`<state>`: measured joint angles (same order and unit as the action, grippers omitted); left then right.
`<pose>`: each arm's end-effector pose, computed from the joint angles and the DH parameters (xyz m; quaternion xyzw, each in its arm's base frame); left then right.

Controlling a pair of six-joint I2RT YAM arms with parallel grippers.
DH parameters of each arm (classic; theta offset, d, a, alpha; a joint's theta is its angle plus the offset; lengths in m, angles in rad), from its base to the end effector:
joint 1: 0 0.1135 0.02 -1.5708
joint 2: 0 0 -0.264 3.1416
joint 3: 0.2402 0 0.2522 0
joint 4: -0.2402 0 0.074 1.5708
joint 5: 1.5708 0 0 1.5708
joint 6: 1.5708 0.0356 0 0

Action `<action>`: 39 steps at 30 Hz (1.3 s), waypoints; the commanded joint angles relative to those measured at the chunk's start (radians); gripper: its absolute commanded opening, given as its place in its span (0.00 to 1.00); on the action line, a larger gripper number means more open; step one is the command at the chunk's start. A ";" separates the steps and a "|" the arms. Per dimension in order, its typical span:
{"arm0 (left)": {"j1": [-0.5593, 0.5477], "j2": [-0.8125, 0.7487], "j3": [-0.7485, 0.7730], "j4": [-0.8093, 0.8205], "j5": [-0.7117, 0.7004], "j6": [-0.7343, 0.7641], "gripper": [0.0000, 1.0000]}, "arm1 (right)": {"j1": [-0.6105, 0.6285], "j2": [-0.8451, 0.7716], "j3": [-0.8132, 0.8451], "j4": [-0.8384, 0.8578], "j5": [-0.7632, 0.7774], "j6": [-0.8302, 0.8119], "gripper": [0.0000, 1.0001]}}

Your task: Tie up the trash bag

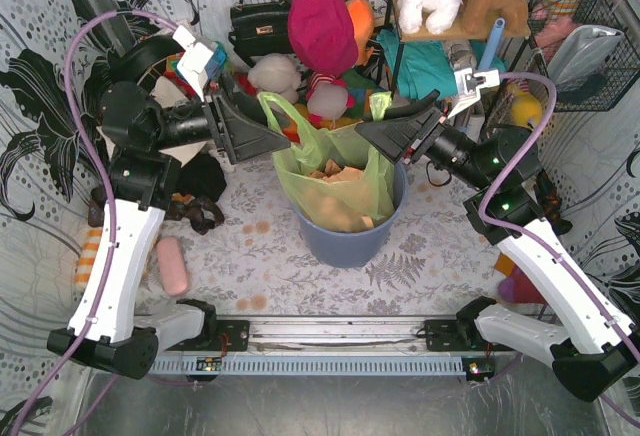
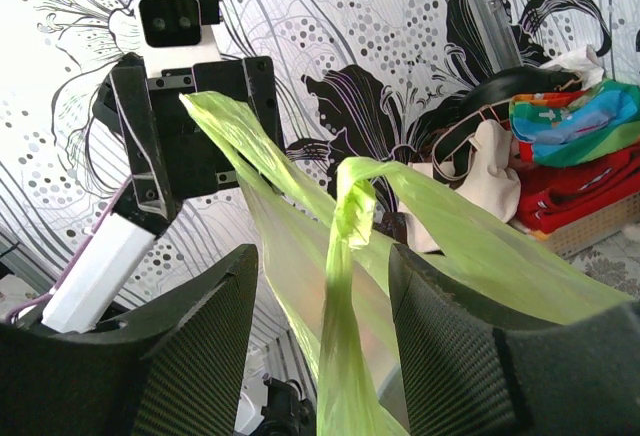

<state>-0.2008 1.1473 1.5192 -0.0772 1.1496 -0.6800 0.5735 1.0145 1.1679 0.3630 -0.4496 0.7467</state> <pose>0.1921 -0.0723 0.5248 0.3056 0.5893 -0.5803 0.4718 0.1644 0.1246 0.4868 -0.1495 0.5053 0.6052 0.5967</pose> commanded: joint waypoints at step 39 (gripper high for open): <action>0.009 0.083 0.382 -0.124 -0.473 -0.045 0.04 | 0.002 0.189 0.445 -0.094 0.040 -0.078 0.00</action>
<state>-0.1997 1.2385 1.7153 -0.2699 0.6483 -0.7242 0.5735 1.1938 1.4517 0.1772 -0.3538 0.6647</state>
